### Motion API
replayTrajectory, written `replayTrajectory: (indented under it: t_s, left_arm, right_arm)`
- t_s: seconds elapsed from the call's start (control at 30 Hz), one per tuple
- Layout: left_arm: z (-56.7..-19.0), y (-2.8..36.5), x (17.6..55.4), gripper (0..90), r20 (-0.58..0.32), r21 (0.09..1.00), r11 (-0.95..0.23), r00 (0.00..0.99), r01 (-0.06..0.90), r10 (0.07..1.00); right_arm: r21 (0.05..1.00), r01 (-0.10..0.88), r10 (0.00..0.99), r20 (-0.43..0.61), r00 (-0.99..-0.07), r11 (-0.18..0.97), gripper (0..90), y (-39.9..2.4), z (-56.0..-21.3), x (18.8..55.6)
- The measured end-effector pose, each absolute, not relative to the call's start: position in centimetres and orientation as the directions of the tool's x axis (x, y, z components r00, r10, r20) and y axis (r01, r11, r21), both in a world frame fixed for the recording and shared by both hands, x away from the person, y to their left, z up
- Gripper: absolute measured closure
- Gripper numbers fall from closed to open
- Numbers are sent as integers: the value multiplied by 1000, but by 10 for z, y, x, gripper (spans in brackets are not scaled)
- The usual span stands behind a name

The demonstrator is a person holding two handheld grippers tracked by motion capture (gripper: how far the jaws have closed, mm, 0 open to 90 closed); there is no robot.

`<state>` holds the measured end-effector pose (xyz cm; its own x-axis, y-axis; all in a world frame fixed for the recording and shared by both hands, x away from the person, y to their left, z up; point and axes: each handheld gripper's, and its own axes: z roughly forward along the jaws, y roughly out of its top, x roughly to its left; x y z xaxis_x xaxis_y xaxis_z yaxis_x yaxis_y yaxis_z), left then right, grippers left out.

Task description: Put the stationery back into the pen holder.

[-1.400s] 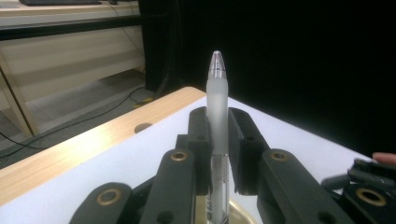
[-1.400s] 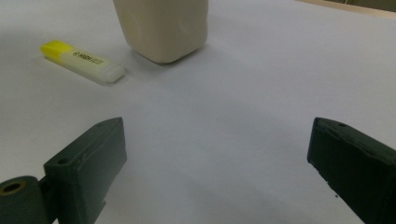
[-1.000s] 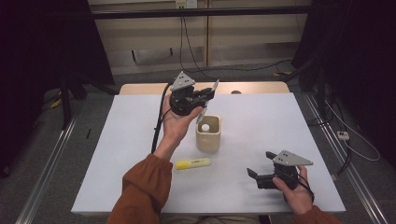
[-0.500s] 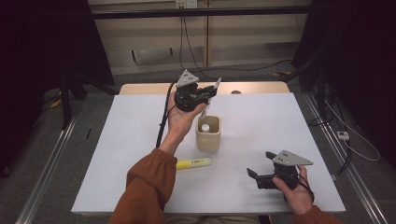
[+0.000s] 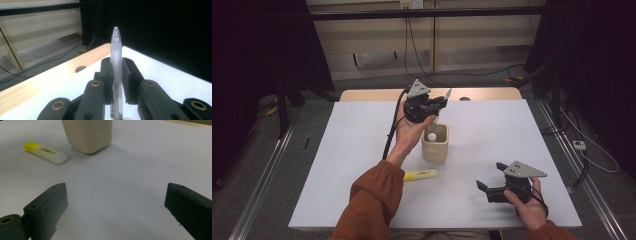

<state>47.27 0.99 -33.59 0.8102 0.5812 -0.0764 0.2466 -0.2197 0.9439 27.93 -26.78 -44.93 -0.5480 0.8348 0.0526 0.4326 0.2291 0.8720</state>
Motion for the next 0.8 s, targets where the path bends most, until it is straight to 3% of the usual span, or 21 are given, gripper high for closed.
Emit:
replayTrajectory:
  t_s: [0.7,0.73,0.8]
  left_arm:
    - [-361,25,472,796,-117,931,-218,808,291,577]
    - [-361,26,472,783,-121,931,-218,811,293,573]
    - [-361,27,471,652,-124,925,-225,805,304,580]
  right_arm:
    - [869,437,837,51,-545,232,45,-267,-450,280]
    - [869,437,837,50,-545,233,44,-267,-450,280]
    - [869,436,837,49,-545,233,45,-267,-450,280]
